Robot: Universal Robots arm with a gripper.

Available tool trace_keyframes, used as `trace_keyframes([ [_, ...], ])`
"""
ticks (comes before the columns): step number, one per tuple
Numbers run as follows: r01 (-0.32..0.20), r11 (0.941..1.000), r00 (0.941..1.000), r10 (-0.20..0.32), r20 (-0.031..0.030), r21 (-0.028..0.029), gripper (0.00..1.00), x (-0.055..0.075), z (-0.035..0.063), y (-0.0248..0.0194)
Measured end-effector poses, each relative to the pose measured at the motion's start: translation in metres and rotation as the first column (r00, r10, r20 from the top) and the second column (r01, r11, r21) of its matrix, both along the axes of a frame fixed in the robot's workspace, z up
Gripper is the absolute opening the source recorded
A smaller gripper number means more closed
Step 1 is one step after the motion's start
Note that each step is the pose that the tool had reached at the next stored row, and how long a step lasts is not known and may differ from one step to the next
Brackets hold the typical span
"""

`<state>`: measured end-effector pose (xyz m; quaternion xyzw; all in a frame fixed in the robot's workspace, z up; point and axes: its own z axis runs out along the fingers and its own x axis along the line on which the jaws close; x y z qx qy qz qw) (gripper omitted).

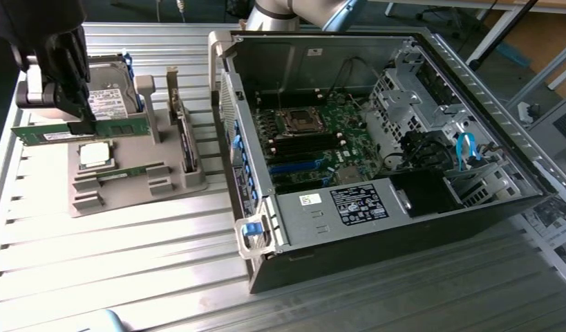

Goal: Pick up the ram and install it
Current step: 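Pick up the ram and move it above insertion slot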

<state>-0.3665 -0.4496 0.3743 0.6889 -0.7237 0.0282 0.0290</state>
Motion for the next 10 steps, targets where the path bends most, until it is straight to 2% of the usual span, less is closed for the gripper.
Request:
trace_keyframes([
  [10,0.004,1.0,1.0,-0.004,-0.0001,-0.0002,0.14,0.0,0.0006,-0.0004],
])
